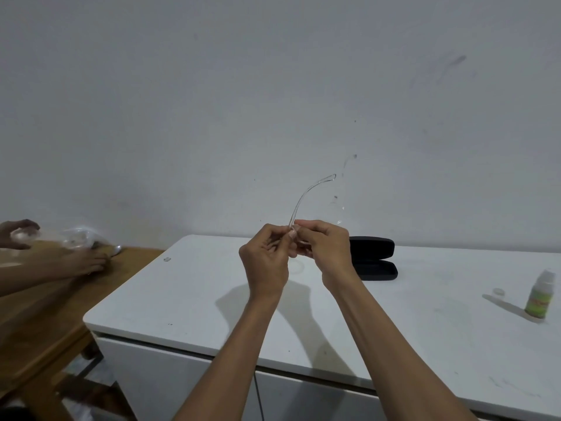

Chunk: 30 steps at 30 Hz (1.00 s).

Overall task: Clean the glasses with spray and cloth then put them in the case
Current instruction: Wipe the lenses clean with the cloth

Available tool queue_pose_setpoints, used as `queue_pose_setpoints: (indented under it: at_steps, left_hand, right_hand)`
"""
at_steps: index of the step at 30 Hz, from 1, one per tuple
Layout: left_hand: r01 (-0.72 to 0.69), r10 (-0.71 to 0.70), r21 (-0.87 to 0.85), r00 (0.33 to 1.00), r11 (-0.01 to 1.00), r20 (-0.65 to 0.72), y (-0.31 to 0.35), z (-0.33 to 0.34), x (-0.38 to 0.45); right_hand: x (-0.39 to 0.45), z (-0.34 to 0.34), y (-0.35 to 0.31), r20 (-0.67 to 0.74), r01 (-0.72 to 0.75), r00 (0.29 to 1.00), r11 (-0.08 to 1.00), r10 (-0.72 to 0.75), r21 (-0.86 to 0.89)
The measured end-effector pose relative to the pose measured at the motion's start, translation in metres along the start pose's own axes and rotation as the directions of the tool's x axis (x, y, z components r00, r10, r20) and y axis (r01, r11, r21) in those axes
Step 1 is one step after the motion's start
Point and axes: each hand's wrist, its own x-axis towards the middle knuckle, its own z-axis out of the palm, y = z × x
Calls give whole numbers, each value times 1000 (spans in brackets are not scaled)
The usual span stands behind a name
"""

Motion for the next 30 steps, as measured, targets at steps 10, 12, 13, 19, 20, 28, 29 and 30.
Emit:
queue_pose_setpoints:
  at_steps: [10,12,13,19,20,28,29,30]
  left_hand:
    - [73,-74,43,997,996,35,-17,-20,14]
    - [87,-88,55,996,995,21,-22,-26,17]
    - [91,-93,67,995,994,20,-24,-28,18]
    - [88,-83,99,995,991,-53,-37,-44,29]
    - [91,-85,101,994,991,-63,-40,-50,32]
    - [131,-107,237,988,963,-113,-75,-98,36]
    - [135,-110,255,988,957,-109,-80,-103,34]
    - [138,-113,270,988,953,-106,-85,-107,31]
  right_hand:
    - [-9,-7,6,114,16,993,995,-5,-98]
    - [-8,-9,10,112,27,994,994,-16,-102]
    - [-7,-10,13,113,38,993,993,-25,-109]
    - [-4,-12,23,68,145,989,958,-132,-249]
    - [-3,-17,24,59,147,989,961,-137,-233]
    - [6,-59,24,-98,79,991,988,-93,-136]
    - [5,-62,23,-105,76,991,989,-89,-127]
    - [4,-65,22,-106,73,991,990,-86,-124]
